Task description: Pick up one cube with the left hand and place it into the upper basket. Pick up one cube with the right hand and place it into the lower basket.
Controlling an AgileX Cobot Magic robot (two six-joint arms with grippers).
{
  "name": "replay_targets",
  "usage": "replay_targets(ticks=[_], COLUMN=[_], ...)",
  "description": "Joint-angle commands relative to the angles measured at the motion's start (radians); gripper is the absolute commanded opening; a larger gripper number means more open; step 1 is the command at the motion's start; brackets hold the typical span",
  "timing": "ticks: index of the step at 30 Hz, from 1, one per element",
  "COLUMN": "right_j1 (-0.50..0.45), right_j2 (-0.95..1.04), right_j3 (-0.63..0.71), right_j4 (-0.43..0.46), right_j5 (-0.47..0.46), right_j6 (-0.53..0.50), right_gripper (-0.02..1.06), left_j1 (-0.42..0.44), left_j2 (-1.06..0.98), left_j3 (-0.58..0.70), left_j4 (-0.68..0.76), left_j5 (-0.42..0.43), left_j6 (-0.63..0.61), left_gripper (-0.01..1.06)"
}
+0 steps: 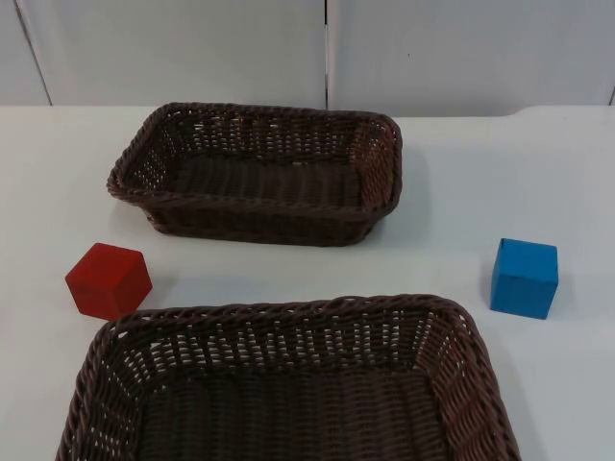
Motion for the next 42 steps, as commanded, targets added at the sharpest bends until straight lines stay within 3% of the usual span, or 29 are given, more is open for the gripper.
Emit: replay_targets(ticks=[1,22,37,42], right_j1=[-0.003,-0.003,-0.003,-0.003], right_j2=[-0.003,-0.003,-0.003,-0.003], right_j3=[0.002,0.002,0.002,0.002], right_j4=[0.003,0.003,0.003,0.003], right_j5=[-0.002,-0.002,-0.002,-0.002], right_j6=[0.004,0.004,0.004,0.004], right_gripper=[1.05,1.05,1.05,1.05], left_j1=[0.003,0.003,-0.001,-0.049], left_j2=[0.022,0.380,0.611,0.681], left_j3=[-0.008,-0.271,-0.389,-0.422], left_j4=[-0.063,-0.225,-0.239,-0.232], left_j5=[-0.037,-0.029,0.019,0.022], left_j6=[0.054,0.262,0.309,0.313], left_gripper=[1.05,1.05,1.05,1.05])
